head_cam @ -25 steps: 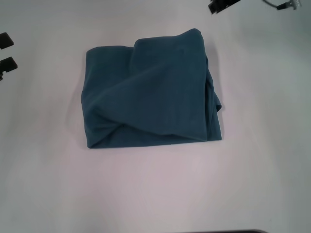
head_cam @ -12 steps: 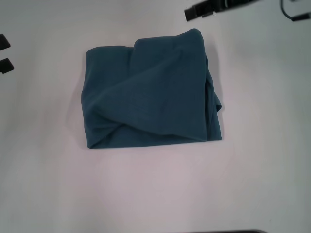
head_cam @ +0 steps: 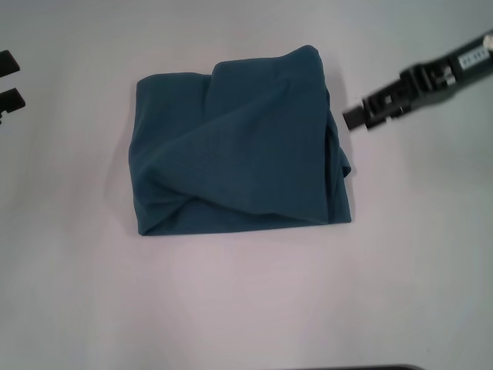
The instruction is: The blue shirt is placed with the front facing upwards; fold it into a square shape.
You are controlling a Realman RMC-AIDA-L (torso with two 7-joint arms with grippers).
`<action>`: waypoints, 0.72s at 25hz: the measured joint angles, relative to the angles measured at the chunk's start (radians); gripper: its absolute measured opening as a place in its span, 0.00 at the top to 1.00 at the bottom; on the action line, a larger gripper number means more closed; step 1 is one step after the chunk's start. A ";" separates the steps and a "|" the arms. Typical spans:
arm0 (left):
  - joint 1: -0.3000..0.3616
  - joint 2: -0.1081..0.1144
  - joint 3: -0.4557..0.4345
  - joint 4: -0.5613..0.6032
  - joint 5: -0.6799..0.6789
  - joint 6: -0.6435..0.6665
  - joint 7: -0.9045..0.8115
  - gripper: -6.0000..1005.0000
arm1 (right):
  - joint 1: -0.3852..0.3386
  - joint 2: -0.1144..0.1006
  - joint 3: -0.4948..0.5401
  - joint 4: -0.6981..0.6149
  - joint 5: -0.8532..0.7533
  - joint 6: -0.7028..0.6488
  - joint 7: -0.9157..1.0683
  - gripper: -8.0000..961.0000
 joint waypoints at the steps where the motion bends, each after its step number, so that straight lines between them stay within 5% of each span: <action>1: 0.000 0.000 0.000 0.000 0.000 -0.002 0.000 0.33 | -0.004 0.000 -0.002 0.019 -0.003 -0.001 0.002 0.39; 18: 0.000 -0.001 -0.001 0.000 0.000 -0.012 0.006 0.33 | -0.009 0.064 -0.009 0.254 -0.132 0.140 -0.077 0.39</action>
